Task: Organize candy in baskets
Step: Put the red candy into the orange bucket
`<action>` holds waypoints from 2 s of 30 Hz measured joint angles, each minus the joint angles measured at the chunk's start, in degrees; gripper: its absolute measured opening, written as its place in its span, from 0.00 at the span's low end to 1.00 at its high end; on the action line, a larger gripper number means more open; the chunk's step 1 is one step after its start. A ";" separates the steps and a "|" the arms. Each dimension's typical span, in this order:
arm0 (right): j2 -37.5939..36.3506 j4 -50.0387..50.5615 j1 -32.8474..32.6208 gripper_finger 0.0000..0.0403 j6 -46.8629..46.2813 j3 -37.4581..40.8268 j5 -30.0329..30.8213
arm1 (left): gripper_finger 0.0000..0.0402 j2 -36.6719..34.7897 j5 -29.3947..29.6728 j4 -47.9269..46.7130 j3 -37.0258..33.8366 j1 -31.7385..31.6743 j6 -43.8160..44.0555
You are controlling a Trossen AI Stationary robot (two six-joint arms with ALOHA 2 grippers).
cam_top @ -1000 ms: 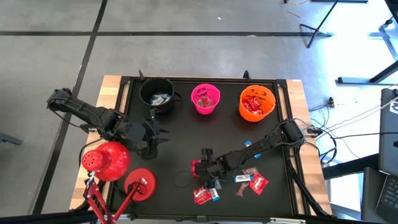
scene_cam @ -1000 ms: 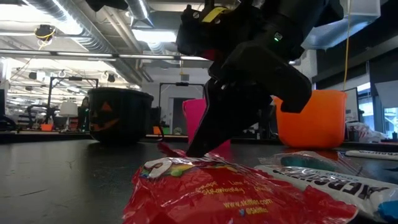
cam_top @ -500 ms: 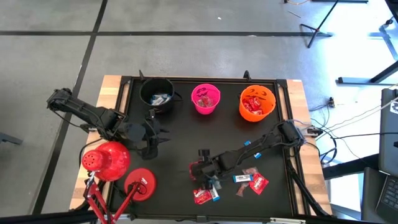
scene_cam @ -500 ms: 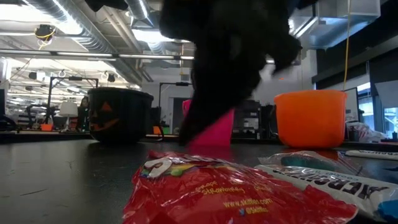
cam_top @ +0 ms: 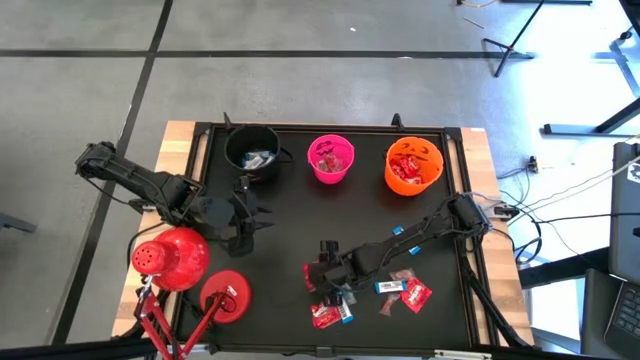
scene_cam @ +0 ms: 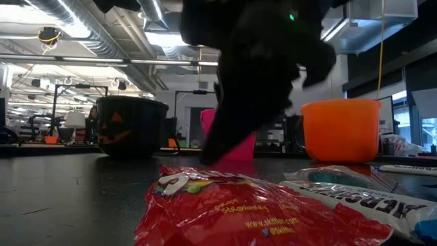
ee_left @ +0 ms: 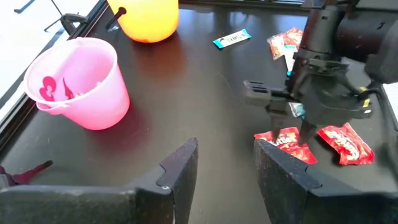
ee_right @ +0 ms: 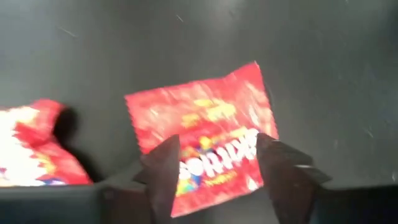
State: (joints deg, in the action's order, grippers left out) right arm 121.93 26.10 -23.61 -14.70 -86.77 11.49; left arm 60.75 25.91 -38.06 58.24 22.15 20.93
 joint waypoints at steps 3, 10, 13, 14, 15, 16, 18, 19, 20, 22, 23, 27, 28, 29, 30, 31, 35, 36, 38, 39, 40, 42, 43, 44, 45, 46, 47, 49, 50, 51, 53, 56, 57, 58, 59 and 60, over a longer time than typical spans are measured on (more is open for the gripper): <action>0.00 -0.22 0.45 0.60 -1.75 1.96 0.13 | 0.36 0.00 0.00 0.00 0.00 0.00 0.02; -0.50 -1.87 0.91 0.65 -4.88 5.48 -1.84 | 0.36 0.00 0.00 0.03 0.00 0.00 0.02; -0.55 -1.62 0.86 0.62 -4.89 6.00 -0.93 | 0.36 0.00 0.00 0.03 0.00 0.00 0.04; -0.55 -1.36 0.84 0.60 -4.88 6.02 -0.71 | 0.36 0.00 0.00 0.04 0.00 0.00 0.06; -0.54 -1.32 0.84 0.57 -4.82 6.02 -0.70 | 0.36 0.00 0.00 0.04 0.00 0.00 0.09; -0.50 -1.29 0.84 0.54 -4.75 6.03 -0.72 | 0.36 0.00 0.00 0.04 0.00 0.00 0.10; -0.44 -0.99 0.84 0.47 -4.61 6.06 -0.68 | 0.36 0.00 0.00 0.04 0.00 0.00 0.13; -0.44 -0.95 0.84 0.42 -4.56 6.07 -0.68 | 0.36 0.00 0.00 0.04 0.00 0.00 0.15; -0.42 -0.91 0.84 0.38 -4.43 6.11 -0.65 | 0.36 0.00 0.00 0.06 0.00 0.00 0.15; -0.37 -0.74 0.84 0.28 -4.16 6.13 -0.50 | 0.36 0.00 0.00 0.07 0.00 0.00 0.15; -0.35 -0.70 0.84 0.23 -3.87 6.15 -0.48 | 0.36 0.00 0.00 0.07 0.00 0.00 0.15; -0.28 -0.51 0.84 0.06 -2.84 6.17 -0.23 | 0.36 0.00 0.00 0.07 0.00 -0.01 0.15; -0.28 -0.47 0.85 0.03 -2.84 6.19 -0.20 | 0.36 0.00 0.00 0.07 0.00 0.00 0.15; -0.28 -0.47 0.86 0.02 -2.84 6.19 -0.17 | 0.36 0.00 0.01 0.07 0.00 0.00 0.15; -0.28 -0.45 0.84 0.02 -2.82 6.19 -0.13 | 0.36 0.00 0.02 0.07 0.00 0.00 0.15; -0.32 -0.45 0.84 0.03 -2.84 6.19 -0.11 | 0.36 0.00 0.02 0.07 0.00 0.00 0.15; -1.07 -0.36 0.78 0.01 -2.81 6.29 -0.15 | 0.36 0.02 0.02 0.07 0.00 0.00 0.15; -1.42 -0.26 0.78 0.01 -2.68 6.33 -0.07 | 0.36 0.02 0.02 0.07 0.00 0.00 0.15; -2.32 0.66 0.78 0.01 -2.58 6.49 0.70 | 0.36 0.02 0.02 0.07 -0.02 0.00 0.15; -2.87 1.05 0.78 0.00 -2.53 6.57 1.01 | 0.36 0.02 0.03 0.09 0.00 -0.01 0.15; -3.35 1.22 0.80 0.00 -2.45 6.65 1.12 | 0.36 0.02 0.03 0.09 -0.02 0.00 0.14; -4.44 1.51 0.80 0.00 -2.41 6.72 1.18 | 0.36 0.02 0.04 0.09 -0.02 0.00 0.13; -5.11 1.42 0.80 0.00 -2.41 6.72 1.44 | 0.36 0.02 0.04 0.09 -0.02 -0.01 0.13; -5.85 1.29 0.78 0.00 -2.40 6.64 1.68 | 0.36 0.02 0.04 0.09 -0.02 0.00 0.15; -6.47 1.19 0.74 0.00 -2.39 6.54 2.05 | 0.36 0.02 0.03 0.09 -0.02 -0.01 0.14; -7.00 1.22 0.72 0.00 -2.38 6.52 2.14 | 0.36 0.02 0.02 0.08 -0.02 0.00 0.15; -7.31 1.46 0.72 0.00 -2.40 6.52 2.12 | 0.36 0.02 0.04 0.08 -0.02 0.00 0.18; -7.47 1.49 0.75 0.00 -2.84 6.50 1.60 | 0.36 0.02 0.04 0.07 -0.02 0.00 0.43; -7.48 1.23 0.76 0.01 -2.91 6.52 1.27 | 0.36 0.02 0.03 0.07 -0.02 0.00 0.43; -7.49 0.79 0.76 0.01 -2.94 6.52 0.85 | 0.36 0.02 0.04 0.07 -0.02 0.00 0.47; -7.49 -0.19 0.76 0.04 -2.92 6.49 -0.42 | 0.36 0.02 0.04 0.05 -0.02 0.00 0.55; -7.11 -0.81 0.76 0.15 -2.14 6.41 -3.29 | 0.36 0.02 0.03 0.04 -0.02 -0.01 0.90; -6.74 -1.30 0.75 0.20 -1.53 6.41 -3.59 | 0.36 0.02 0.04 0.04 -0.04 0.00 1.00; -6.56 -1.71 0.71 0.25 -1.15 6.41 -3.56 | 0.36 0.02 0.03 0.05 -0.03 0.00 1.00; -6.49 -1.74 0.71 0.31 -0.57 6.41 -3.54 | 0.36 0.04 0.03 0.04 -0.04 -0.02 1.00; -6.49 -2.03 0.71 0.38 -0.20 6.44 -3.56 | 0.36 0.04 0.04 0.01 -0.04 -0.02 1.00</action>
State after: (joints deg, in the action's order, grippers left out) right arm 115.44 24.07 -22.90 -14.90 -80.34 7.92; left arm 60.80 25.95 -38.06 58.19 22.14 21.93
